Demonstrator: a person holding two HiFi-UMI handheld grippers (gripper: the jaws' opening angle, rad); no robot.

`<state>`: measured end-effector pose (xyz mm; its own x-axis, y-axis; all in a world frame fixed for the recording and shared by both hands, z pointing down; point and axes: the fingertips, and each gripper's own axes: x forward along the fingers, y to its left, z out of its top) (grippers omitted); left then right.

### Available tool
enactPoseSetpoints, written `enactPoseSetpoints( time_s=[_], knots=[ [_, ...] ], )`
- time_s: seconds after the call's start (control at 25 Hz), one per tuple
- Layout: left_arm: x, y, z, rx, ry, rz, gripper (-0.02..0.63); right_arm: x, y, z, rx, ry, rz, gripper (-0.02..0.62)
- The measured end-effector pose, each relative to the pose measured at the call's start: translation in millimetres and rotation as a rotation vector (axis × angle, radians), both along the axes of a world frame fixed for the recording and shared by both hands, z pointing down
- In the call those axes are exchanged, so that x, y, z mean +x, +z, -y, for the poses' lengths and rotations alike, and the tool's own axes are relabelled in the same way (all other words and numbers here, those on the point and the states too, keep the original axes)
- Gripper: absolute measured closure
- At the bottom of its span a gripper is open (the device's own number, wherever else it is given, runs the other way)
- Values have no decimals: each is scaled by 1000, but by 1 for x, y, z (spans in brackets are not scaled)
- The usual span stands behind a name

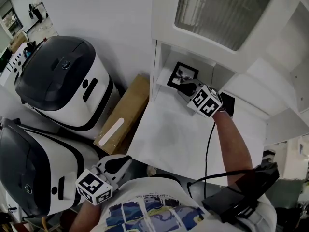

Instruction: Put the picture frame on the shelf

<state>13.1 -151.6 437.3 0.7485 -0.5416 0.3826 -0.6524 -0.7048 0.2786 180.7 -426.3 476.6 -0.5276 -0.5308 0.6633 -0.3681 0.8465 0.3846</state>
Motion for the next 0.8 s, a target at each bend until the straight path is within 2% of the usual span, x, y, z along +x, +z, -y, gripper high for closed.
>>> enactPoseSetpoints(
  time_s=[0.16,0.4,0.8],
  knots=[
    [-1,2,-2,-8,-7,-2,594,2,9,5,-12,36,-41,500],
    [-7,3,-3,-11,-18,-2,594,-1,13,16,-11,47,-21,500],
    [-18,4,-9,-18,-28,-4,594,-1,21,18,-41,55,-63,499]
  ],
)
